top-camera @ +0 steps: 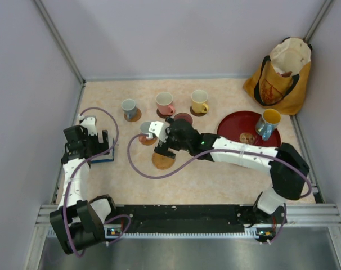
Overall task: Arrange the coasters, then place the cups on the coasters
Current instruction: Place the cup on the coaster, then move the coaster to the center of the board.
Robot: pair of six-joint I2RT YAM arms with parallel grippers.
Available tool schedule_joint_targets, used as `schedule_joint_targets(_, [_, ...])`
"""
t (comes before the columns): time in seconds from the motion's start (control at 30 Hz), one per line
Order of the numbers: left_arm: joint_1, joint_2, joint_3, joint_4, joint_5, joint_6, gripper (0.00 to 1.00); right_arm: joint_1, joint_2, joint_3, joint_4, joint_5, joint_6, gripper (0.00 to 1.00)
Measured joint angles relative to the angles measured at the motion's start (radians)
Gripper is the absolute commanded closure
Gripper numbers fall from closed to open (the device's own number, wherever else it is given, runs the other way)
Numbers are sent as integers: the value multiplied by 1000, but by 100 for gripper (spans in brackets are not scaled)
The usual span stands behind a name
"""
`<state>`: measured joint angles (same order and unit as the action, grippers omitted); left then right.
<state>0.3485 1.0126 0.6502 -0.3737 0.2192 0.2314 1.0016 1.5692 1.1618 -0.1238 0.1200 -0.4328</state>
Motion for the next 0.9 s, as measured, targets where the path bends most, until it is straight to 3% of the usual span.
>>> schedule_joint_targets(0.33, [0, 0, 0, 0, 0, 0, 1, 37, 227, 56, -43, 13, -9, 1])
schedule_joint_targets(0.9, [0, 13, 0, 5, 0, 0, 1, 37, 364, 110, -41, 46, -1, 1])
